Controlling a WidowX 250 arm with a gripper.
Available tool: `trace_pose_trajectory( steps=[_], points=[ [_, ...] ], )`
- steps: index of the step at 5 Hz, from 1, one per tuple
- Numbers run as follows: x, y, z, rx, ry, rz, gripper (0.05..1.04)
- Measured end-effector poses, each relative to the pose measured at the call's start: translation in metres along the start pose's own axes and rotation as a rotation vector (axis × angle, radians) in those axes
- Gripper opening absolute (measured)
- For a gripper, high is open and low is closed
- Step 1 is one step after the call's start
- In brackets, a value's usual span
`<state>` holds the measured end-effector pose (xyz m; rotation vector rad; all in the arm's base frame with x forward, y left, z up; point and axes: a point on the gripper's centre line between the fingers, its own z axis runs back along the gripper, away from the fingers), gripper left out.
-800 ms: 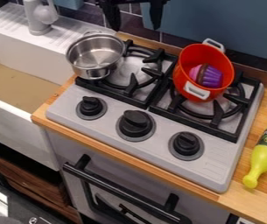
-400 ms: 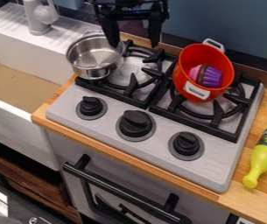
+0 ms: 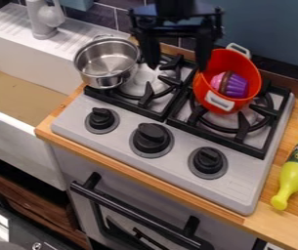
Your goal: Put the yellow bottle into the silver pot
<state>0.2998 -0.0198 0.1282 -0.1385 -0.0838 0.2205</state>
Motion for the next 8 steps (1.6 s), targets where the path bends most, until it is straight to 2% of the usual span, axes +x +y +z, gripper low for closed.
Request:
trace_pose_trajectory(
  steps=[1,2,3,4,5,6,7,8],
  points=[
    [-0.010,-0.024,-0.002,-0.010,0.019,-0.049,0.999],
    [-0.021,-0.048,-0.013,-0.015,0.007,-0.070,0.999],
    [-0.040,-0.065,-0.034,-0.044,0.013,-0.120,0.999],
    [-0.050,-0.081,-0.052,-0.061,-0.027,-0.121,0.999],
    [-0.059,-0.094,-0.071,-0.042,-0.030,-0.109,0.999],
    [-0.068,-0.103,-0.084,-0.026,-0.006,-0.128,0.999],
    [-0.071,-0.111,-0.084,-0.064,0.001,-0.168,0.999],
    [-0.071,-0.114,-0.094,-0.051,-0.019,-0.190,0.999]
  ],
)
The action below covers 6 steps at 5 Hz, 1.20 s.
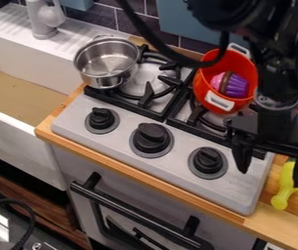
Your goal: Put the yellow bottle into the silver pot
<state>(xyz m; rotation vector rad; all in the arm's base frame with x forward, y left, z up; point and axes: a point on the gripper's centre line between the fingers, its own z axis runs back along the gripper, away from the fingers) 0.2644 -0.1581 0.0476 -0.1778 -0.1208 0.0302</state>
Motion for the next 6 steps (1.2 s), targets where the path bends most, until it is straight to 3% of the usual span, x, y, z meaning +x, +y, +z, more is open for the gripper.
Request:
trace_pose_trajectory(
  steps=[1,3,4,5,6],
  points=[
    [-0.002,-0.003,-0.013,0.005,0.010,-0.005,0.999],
    [-0.004,-0.013,-0.019,-0.014,0.000,-0.020,0.999],
    [-0.003,-0.016,-0.026,0.000,0.000,-0.014,0.999],
    [0.000,-0.020,-0.034,0.012,0.007,-0.008,0.965],
    [-0.001,-0.020,-0.037,0.021,0.004,-0.007,0.830]
  ],
)
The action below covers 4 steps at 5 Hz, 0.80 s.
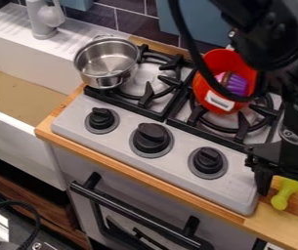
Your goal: Put the yellow bottle into the silver pot
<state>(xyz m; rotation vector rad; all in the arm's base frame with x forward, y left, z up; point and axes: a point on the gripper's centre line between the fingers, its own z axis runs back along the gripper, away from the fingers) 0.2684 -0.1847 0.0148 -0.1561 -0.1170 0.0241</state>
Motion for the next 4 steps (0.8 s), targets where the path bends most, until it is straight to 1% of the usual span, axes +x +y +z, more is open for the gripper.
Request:
trace_pose_trajectory(
  steps=[1,2,3,4],
  points=[
    [-0.0016,0.0011,-0.0037,0.008,0.009,0.001,0.537],
    [-0.0008,0.0010,-0.0051,0.007,0.005,0.004,0.285],
    [-0.0001,-0.0002,-0.0052,0.005,-0.008,0.001,0.252],
    [-0.0020,0.0026,-0.0022,0.000,0.010,-0.002,0.252]
  ],
)
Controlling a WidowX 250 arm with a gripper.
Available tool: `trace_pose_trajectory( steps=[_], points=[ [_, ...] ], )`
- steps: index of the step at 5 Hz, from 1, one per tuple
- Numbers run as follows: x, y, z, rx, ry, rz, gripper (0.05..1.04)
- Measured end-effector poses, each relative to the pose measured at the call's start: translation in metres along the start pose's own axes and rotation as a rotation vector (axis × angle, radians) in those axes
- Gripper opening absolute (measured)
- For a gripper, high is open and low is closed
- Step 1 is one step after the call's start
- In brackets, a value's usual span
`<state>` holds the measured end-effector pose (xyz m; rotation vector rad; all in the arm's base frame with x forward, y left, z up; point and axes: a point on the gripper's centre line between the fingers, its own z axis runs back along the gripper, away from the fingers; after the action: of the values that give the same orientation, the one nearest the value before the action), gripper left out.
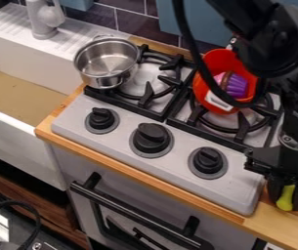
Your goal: Put the yellow bottle into the silver pot
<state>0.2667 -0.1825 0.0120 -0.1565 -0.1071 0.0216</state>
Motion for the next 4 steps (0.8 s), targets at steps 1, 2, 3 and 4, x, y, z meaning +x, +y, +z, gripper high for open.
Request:
trace_pose_trajectory(
  steps=[1,2,3,4],
  points=[
    [0.009,0.000,0.027,-0.052,-0.044,0.016,0.252],
    [0.012,0.007,0.042,-0.068,-0.070,0.026,0.252],
    [0.020,0.028,0.074,-0.074,-0.085,0.091,0.252],
    [0.025,0.065,0.109,-0.038,-0.116,0.150,0.252]
  ],
)
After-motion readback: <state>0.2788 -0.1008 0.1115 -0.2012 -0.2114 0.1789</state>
